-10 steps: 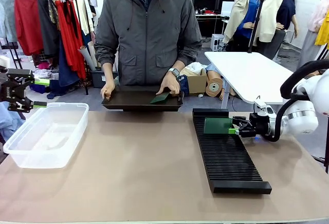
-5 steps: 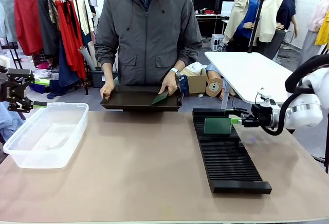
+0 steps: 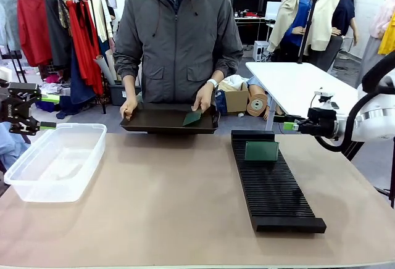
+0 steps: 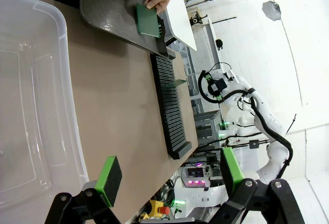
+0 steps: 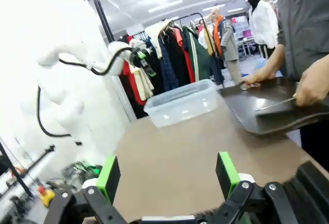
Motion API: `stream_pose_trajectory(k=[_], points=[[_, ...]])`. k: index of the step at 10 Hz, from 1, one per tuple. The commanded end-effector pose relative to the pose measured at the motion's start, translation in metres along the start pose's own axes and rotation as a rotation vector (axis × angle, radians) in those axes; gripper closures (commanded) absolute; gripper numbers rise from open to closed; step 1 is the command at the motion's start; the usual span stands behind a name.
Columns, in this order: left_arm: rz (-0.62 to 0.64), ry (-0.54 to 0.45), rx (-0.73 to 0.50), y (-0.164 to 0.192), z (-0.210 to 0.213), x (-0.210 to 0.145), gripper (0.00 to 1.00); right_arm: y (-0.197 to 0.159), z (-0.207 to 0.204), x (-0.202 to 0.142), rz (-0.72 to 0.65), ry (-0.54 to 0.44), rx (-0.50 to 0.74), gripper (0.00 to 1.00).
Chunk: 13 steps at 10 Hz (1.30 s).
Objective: Sort PCBs into racks and boxes based on the side picked up.
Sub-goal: Pick up the Blank PCB handed by the Human.
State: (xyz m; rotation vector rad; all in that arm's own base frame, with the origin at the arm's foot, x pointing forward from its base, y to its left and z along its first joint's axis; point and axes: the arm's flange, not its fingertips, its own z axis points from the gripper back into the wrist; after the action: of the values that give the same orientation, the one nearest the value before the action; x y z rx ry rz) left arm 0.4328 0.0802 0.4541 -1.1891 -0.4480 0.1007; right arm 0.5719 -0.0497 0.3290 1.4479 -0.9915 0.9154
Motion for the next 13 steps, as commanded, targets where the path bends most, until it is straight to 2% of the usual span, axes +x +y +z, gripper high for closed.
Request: stream_pose_trajectory(k=[1, 4, 5, 8, 11, 13], points=[[-0.001, 0.003, -0.009, -0.001, 0.001, 0.0, 0.0, 0.028, -0.017, 0.016, -0.244, -0.027, 0.033, 0.0], [-0.001, 0.003, -0.009, -0.001, 0.001, 0.0, 0.0, 0.069, -0.036, 0.034, -0.516, 0.053, 0.094, 0.0], [-0.001, 0.003, -0.009, -0.001, 0.001, 0.0, 0.0, 0.084, -0.037, 0.035, -0.636, 0.107, 0.073, 0.0], [-0.001, 0.003, -0.009, -0.001, 0.001, 0.0, 0.0, 0.115, -0.036, 0.038, -0.867, 0.213, 0.051, 0.0], [-0.001, 0.003, -0.009, -0.001, 0.001, 0.0, 0.0, 0.126, -0.035, 0.033, -0.994, 0.216, 0.128, 0.0], [-0.001, 0.003, -0.009, -0.001, 0.001, 0.0, 0.0, 0.119, -0.035, 0.029, -0.953, 0.215, 0.095, 0.0]])
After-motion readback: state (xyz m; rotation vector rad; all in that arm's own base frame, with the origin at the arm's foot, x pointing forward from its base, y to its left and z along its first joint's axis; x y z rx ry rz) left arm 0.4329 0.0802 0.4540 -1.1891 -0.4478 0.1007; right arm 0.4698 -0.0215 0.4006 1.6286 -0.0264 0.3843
